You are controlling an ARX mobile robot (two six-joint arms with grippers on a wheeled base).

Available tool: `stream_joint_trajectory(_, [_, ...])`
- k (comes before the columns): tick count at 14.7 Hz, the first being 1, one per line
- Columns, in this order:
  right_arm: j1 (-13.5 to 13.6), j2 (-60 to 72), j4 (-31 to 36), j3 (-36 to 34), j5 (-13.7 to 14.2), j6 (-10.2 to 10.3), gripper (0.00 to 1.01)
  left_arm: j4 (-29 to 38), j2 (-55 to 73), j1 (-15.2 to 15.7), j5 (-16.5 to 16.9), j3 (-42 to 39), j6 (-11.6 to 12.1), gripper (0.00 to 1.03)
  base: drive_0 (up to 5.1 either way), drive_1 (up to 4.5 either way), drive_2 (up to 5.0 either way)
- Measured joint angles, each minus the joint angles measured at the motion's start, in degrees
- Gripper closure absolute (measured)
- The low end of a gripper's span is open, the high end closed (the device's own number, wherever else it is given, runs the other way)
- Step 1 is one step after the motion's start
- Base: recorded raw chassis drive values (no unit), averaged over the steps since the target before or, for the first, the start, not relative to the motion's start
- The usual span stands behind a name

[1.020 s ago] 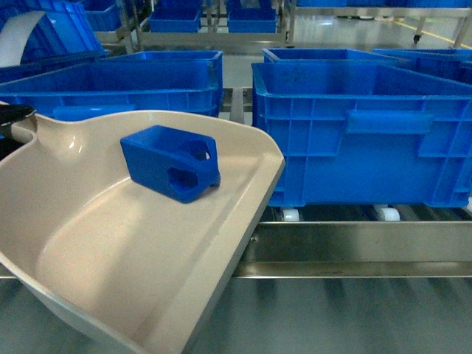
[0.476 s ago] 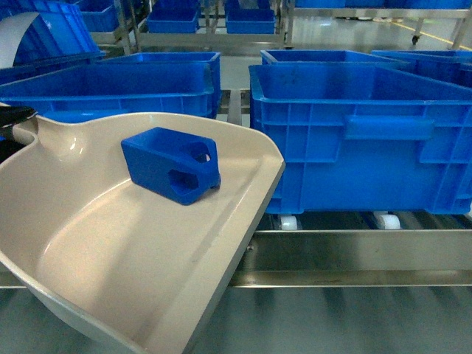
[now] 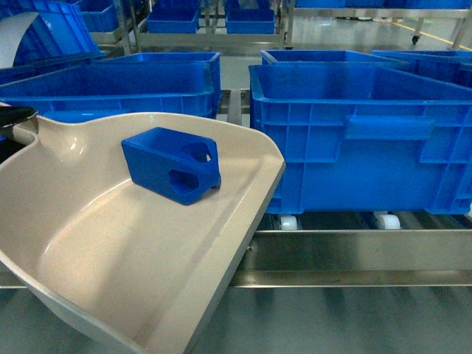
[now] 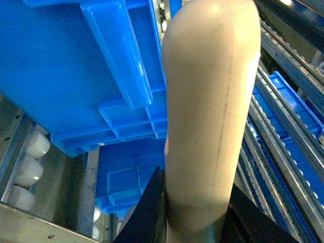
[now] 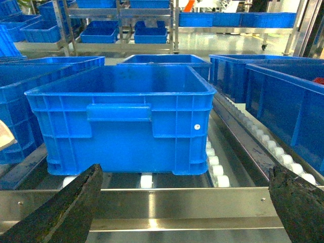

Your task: Place part in tray to right shelf

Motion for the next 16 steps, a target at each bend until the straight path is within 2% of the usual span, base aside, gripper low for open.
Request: stream_joint_trajectory(16, [0.00, 0.00, 0.00, 0.00, -0.02, 0.00, 0.03, 0.00, 0.00, 0.00, 0.00, 0.00, 0.00, 0.85, 0.0, 0.00, 0.0])
